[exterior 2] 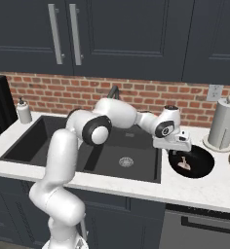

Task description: Pick the garlic from the sink and place it in the bowl. Then pick the bowl and place it in the microwave. Then close the microwave door and press the start button.

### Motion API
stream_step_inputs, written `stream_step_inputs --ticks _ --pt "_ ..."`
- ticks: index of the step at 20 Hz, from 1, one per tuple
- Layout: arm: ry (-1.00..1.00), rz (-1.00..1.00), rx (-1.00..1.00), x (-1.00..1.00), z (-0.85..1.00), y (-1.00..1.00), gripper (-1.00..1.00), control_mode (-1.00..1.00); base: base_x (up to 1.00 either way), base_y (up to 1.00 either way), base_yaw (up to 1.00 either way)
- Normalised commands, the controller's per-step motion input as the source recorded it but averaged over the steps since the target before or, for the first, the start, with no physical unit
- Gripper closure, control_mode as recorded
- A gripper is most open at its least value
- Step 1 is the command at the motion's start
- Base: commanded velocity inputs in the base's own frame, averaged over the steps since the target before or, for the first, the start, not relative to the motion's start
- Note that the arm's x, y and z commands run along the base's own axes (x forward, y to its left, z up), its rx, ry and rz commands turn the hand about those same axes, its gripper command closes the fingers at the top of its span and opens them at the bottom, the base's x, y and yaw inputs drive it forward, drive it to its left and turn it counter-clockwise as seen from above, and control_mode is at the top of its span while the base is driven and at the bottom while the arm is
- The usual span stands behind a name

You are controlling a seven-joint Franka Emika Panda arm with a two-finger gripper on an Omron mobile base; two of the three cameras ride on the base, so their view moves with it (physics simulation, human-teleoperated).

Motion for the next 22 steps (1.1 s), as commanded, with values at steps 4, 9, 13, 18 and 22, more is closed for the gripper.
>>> stream_step_inputs --ticks 4,9,13,18,22 --pt "-0.03 0.03 0.00 -0.52 0.03 0.64 1.00 -1.00 0.00 0.00 0.00" --pt "-0.07 0.05 0.00 -0.67 0.05 0.54 1.00 -1.00 0.00 0.00 0.00" --pt "-0.07 0.07 0.00 -0.70 0.31 0.33 1.00 -1.00 0.00 0.00 0.00" --pt "-0.03 0.04 0.00 -0.76 0.50 0.21 1.00 -1.00 0.00 0.00 0.00" --pt "0.00 0.03 0.00 -0.69 0.76 0.22 1.00 -1.00 0.00 0.00 0.00"
